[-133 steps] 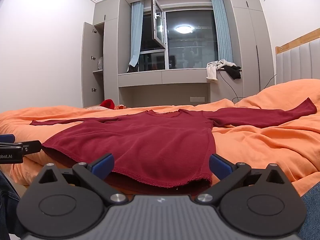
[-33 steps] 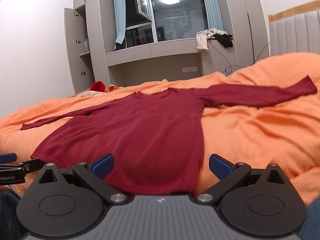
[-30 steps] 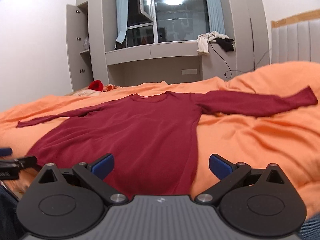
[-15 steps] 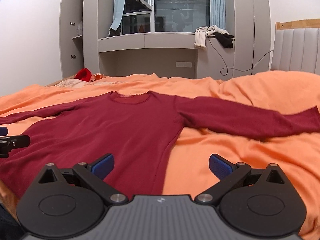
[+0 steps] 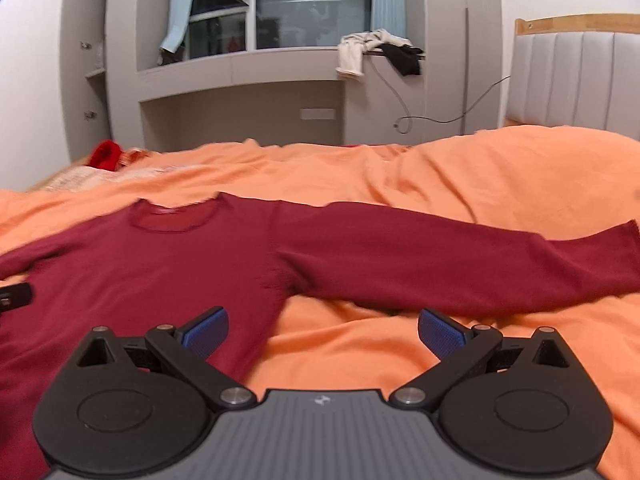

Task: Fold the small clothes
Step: 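Move the right tool toward the cuff of one shirt sleeve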

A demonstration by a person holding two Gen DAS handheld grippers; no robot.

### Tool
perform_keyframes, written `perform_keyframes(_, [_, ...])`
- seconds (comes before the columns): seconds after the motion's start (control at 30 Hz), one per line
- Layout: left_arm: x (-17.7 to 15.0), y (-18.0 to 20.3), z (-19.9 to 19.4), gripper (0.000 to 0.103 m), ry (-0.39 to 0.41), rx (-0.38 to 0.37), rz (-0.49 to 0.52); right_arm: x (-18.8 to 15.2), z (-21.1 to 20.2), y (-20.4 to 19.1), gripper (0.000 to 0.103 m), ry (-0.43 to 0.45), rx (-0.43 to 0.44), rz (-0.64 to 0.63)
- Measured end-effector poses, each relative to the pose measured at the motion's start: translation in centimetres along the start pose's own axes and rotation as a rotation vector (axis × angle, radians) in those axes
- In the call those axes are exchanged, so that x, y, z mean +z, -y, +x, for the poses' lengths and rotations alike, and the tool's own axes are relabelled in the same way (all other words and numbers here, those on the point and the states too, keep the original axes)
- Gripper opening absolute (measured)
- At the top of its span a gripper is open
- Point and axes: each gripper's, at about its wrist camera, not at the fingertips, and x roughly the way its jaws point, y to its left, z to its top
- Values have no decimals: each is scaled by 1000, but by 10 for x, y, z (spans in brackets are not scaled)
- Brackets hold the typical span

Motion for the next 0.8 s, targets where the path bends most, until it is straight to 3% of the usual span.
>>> perform_keyframes(0.27, [-18,0,29,102,-32,-2,18,0,35,18,103,-18,-57,18])
perform_keyframes(0.8, [-39,-6,41,102,-99,-9,8,-3,54,21,103,-61,-60,14])
